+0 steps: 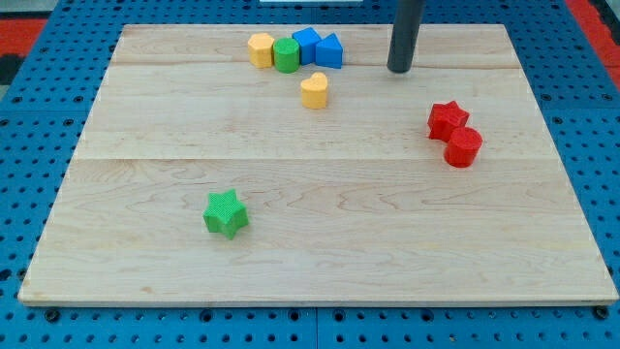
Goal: Push the blue triangle to the right side of the green star
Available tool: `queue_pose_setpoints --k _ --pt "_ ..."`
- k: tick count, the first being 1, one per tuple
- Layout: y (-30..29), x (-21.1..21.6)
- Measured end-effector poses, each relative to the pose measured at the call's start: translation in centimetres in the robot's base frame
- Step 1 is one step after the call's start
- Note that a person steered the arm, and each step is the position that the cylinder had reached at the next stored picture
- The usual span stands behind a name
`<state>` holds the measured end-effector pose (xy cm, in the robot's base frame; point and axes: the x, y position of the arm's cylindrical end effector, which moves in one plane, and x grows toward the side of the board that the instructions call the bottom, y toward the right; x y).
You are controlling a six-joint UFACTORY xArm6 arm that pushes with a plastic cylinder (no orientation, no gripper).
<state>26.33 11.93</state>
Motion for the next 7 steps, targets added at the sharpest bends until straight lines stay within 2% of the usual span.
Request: queue_pose_setpoints --k 2,6,7 --pt "0.0 -4.8" --pt "-0.3 -5.3" --pt "-2.7 -5.3"
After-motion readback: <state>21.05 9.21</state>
